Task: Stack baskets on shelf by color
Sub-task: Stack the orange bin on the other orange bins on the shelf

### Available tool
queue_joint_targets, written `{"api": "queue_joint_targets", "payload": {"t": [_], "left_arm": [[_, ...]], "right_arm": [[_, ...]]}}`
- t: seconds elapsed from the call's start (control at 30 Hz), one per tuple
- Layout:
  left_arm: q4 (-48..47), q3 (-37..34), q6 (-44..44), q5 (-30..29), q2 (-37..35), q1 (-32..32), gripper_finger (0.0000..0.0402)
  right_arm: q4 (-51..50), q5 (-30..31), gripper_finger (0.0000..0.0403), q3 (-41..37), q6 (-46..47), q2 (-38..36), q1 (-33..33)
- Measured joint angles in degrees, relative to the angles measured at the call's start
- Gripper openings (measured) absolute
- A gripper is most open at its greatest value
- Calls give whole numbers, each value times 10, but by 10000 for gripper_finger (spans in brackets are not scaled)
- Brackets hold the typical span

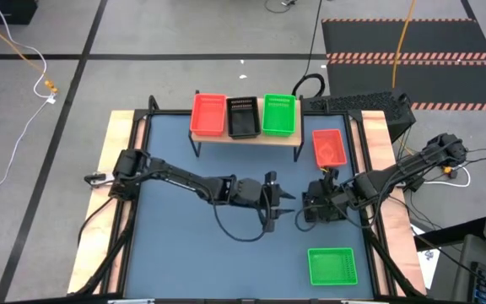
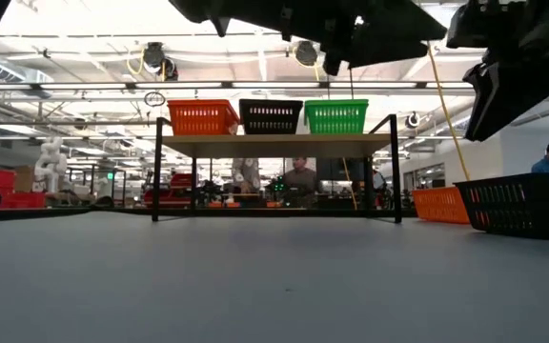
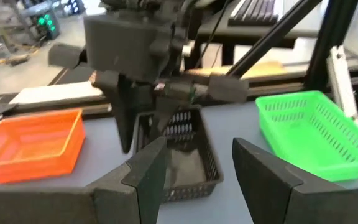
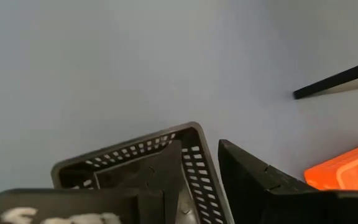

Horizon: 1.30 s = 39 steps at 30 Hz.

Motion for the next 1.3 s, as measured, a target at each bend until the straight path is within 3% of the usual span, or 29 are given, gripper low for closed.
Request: {"api": "queue_joint_targets", "payload": {"t": [0.3,0.63,0.93,1.17,1.3], "left_arm": [[33,69,-11,24,85,17,186],[-36,207,14,84,184,27,186],[-157,311,157,104,241,45,186],[-323,318,334,109,235,45,186],[-365,318,420,109,233,45,186]], "right_arm": [[-6,3,100,-11,-37,0,0],[-7,2,100,-60,-40,0,0],[-16,2,100,-54,-55,-1,0],[-34,2,100,-51,-50,-29,0],[-38,3,100,-51,-47,-52,0]]}}
